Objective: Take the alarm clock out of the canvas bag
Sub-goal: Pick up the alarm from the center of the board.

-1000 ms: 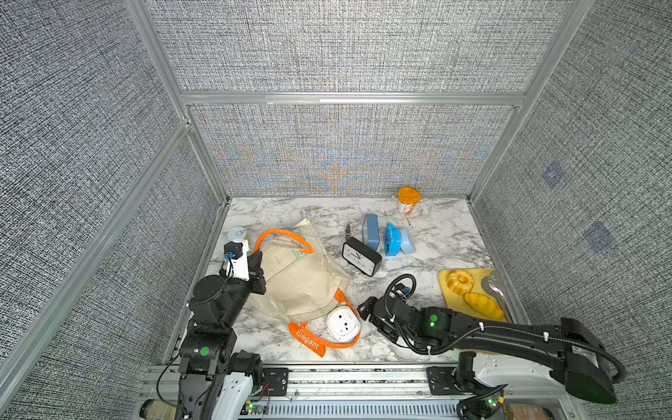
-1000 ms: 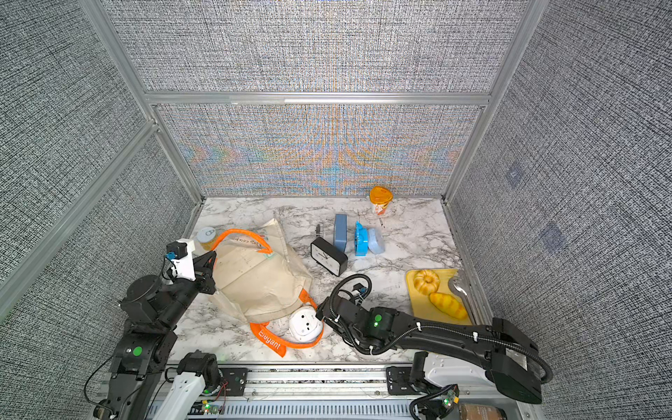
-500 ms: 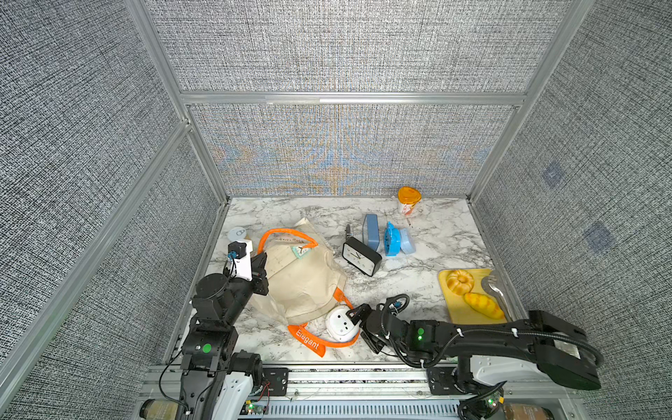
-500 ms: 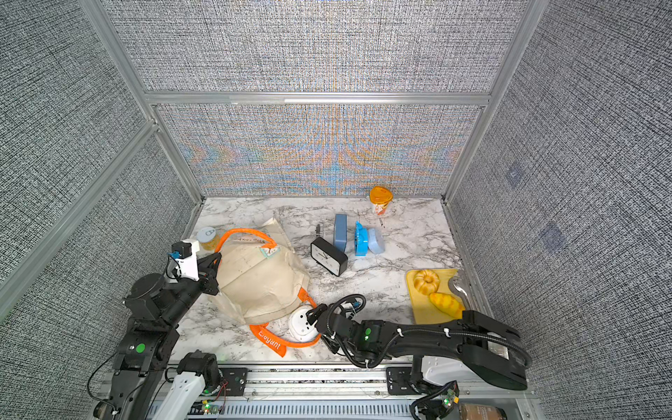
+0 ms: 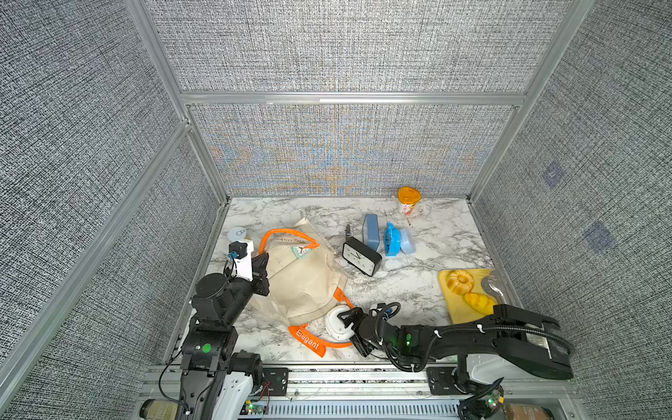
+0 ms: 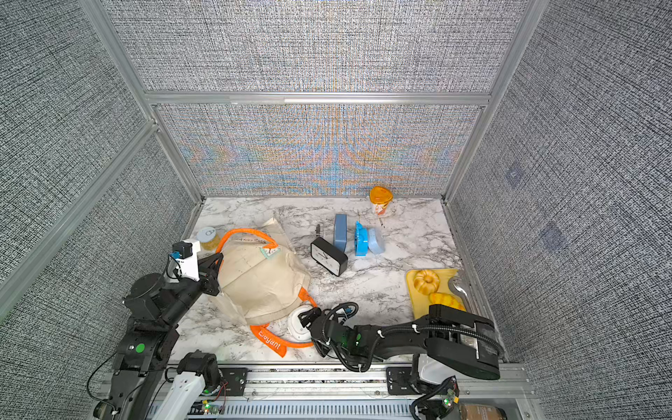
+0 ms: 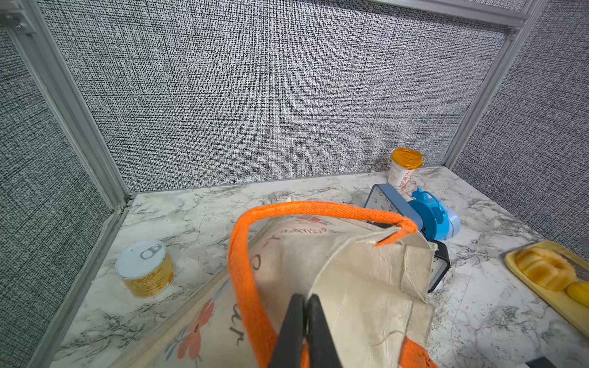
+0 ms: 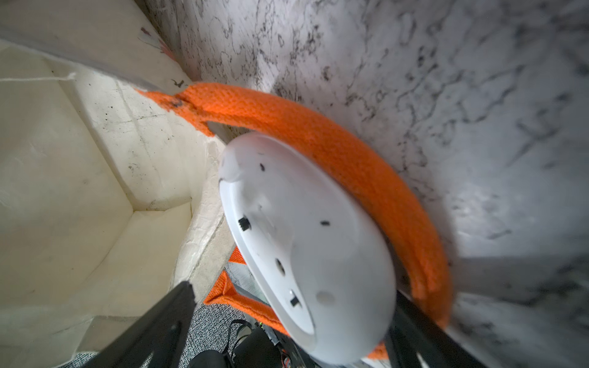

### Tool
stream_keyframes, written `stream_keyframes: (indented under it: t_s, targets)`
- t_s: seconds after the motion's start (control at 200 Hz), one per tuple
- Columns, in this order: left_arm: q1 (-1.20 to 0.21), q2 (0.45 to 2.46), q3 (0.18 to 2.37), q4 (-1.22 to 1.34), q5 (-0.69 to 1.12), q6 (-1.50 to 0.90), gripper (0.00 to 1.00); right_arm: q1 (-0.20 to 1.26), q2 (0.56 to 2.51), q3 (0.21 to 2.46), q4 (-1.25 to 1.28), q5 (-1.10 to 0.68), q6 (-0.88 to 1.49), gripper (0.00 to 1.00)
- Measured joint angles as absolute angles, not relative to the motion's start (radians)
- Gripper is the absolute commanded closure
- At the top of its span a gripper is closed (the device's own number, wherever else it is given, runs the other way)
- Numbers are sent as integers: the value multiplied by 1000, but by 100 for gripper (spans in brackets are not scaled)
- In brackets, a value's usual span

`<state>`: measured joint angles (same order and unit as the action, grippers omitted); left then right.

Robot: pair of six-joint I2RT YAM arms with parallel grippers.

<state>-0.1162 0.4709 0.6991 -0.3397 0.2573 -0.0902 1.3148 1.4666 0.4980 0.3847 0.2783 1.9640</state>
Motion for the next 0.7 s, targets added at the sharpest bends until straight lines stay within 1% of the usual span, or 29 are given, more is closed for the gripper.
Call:
stream_keyframes:
  t_s: [0.255, 0.465, 0.7]
  targets:
    - [-116, 477, 702, -340, 262, -90, 100, 1308, 1500, 476, 466, 321, 1966, 8]
    - [-116, 484, 705, -339, 264, -90, 100, 1296, 1559, 472, 567, 371, 1906, 8]
    - [-116, 485, 705, -339, 265, -91, 100, 1264, 1671, 471, 763, 384, 1846, 15]
